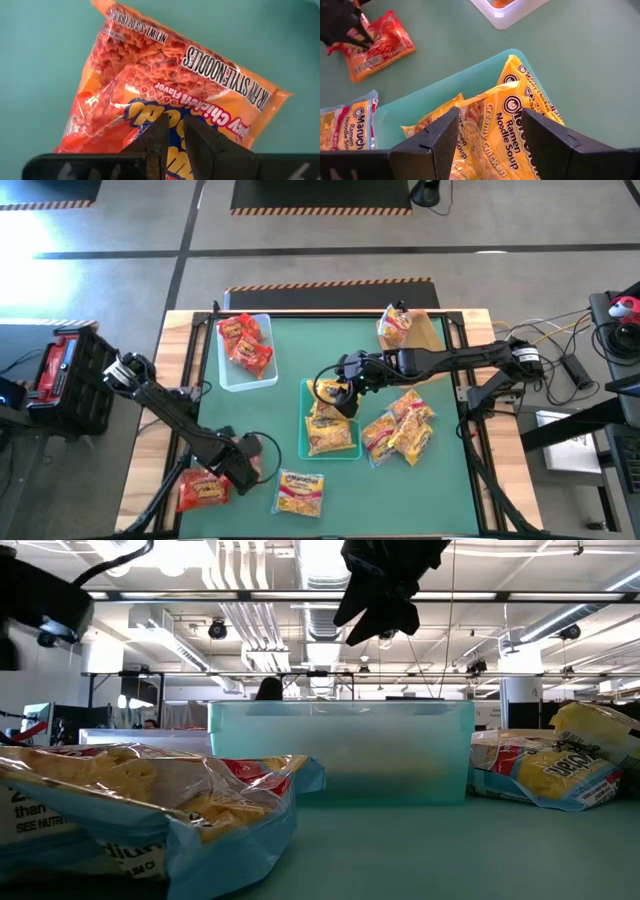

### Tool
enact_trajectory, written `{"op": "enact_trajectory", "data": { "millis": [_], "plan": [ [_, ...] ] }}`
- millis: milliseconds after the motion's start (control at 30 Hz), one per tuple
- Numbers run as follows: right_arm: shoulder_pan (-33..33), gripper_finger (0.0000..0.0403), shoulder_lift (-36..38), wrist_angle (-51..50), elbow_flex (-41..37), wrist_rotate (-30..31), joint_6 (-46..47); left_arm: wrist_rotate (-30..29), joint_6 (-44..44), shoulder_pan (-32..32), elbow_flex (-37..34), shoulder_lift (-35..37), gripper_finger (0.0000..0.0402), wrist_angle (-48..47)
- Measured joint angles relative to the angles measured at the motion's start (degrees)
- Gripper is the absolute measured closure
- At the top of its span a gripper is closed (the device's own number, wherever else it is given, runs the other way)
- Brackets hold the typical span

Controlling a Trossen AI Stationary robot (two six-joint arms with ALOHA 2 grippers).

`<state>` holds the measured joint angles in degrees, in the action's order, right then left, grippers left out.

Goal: Sort Maruchan noodles
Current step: Put the orange noodle pack into the transparent bin

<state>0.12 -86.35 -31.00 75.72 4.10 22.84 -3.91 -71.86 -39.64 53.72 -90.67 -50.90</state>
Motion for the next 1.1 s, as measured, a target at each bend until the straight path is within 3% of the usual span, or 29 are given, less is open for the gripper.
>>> {"op": "enact_trajectory", "data": {
  "millis": [233,300,367,467,667,767,867,1100],
  "plan": [
    [-0.3,0.0197,0.0,0.0,0.0,0.0,-3.4,-13.7,48.4,0.1,0.2,-0.4,0.0361,-0.9],
    [-0.5,0.0197,0.0,0.0,0.0,0.0,-3.5,-18.2,54.1,0.2,1.5,-0.4,0.0361,-1.3],
    [-0.7,0.0197,0.0,0.0,0.0,0.0,-3.7,-22.1,53.3,0.2,3.8,-0.4,0.0361,-2.2],
    [-1.2,0.0197,0.0,0.0,0.0,0.0,-4.4,-23.2,39.0,0.2,8.3,-0.3,0.0361,-5.1],
    [-2.1,0.0197,0.0,0.0,0.0,0.0,-5.1,-21.4,-18.2,0.6,16.0,-0.2,0.0361,-13.8],
    [-2.7,0.0197,0.0,0.0,0.0,0.0,-5.1,-20.7,-39.3,0.5,16.8,-0.2,0.0361,-15.2],
    [-3.1,0.0197,0.0,0.0,0.0,0.0,-5.1,-20.6,-50.5,0.4,15.9,-0.2,0.0361,-14.2],
    [-3.2,0.0197,0.0,0.0,0.0,0.2,-6.9,-15.8,-58.2,1.1,13.4,-5.0,0.0361,-11.5]
  ]
}}
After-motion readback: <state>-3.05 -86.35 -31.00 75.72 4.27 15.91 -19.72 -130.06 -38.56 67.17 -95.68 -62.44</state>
